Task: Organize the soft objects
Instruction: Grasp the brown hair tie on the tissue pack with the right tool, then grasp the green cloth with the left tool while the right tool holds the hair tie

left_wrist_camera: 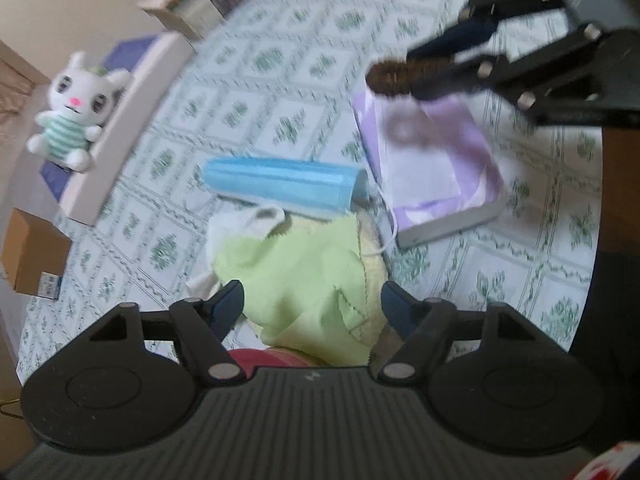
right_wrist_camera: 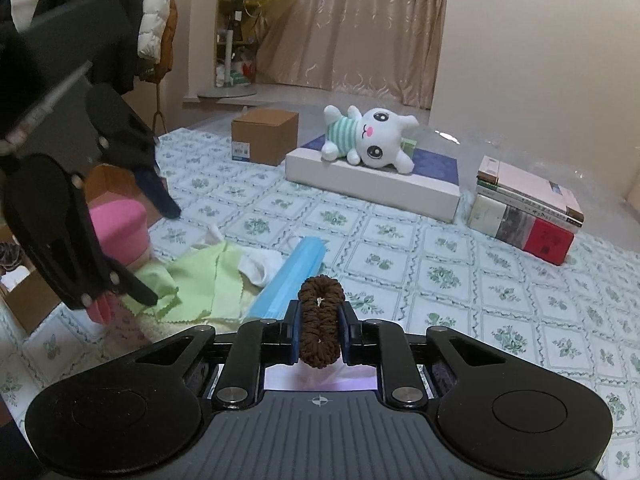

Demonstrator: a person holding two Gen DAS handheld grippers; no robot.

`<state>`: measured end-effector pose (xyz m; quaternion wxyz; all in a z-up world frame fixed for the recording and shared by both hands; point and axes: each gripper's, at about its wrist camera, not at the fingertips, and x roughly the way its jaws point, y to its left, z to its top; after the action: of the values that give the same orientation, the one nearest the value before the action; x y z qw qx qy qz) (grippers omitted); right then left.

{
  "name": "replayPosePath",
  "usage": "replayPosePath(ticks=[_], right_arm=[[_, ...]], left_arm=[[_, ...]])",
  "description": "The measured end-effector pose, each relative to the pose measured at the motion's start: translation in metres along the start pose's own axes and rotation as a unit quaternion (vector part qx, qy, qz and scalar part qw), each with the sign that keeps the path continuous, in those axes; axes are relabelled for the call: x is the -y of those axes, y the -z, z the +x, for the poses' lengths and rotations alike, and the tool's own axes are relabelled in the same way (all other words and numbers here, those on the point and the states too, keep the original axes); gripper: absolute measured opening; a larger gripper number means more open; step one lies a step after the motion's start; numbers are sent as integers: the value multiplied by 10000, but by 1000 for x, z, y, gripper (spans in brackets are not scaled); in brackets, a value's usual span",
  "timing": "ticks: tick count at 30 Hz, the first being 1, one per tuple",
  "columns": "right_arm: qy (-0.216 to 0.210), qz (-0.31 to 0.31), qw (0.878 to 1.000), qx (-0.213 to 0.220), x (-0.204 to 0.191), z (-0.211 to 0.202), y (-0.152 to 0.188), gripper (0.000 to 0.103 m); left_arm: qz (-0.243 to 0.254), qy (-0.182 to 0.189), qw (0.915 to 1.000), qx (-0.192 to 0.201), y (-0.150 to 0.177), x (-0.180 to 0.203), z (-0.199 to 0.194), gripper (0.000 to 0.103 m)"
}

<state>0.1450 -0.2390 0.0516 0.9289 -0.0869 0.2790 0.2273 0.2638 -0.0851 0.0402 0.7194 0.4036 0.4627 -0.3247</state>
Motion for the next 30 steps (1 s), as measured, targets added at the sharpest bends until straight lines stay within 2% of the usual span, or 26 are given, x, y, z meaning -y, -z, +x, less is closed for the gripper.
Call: replayPosePath(ticks=[7, 11, 14, 15, 16, 19, 23, 30], right_arm=[[-7, 93, 10000, 31, 6, 0, 2, 19], [-11, 173, 9998, 35, 11, -1, 5, 19], [-3, 235, 9997, 41, 14, -2, 7, 19], [6, 253, 9997, 42, 14, -3, 8, 19], [12, 273, 9996, 45, 15, -3, 8, 19], [8, 357, 9994, 51, 18, -4, 9, 19], [12, 426, 9991, 76, 19, -12, 9, 19], [97, 546, 9981, 257, 17, -38, 2, 19]], left_arm=[[445, 212, 9951, -858, -16, 4, 33, 54], [548, 185, 9917, -1147, -21, 3, 49, 43], [547, 276, 9895, -1312, -22, -1, 56, 33], [537, 304, 9890, -1342, -23, -1, 58, 25], [514, 317, 9889, -1357, -23, -2, 59, 18], [412, 315, 9896, -1344, -25, -3, 58, 7], [191, 310, 9928, -1137, -31, -7, 41, 3], [-153, 11, 9978, -640, -37, -19, -11, 2]])
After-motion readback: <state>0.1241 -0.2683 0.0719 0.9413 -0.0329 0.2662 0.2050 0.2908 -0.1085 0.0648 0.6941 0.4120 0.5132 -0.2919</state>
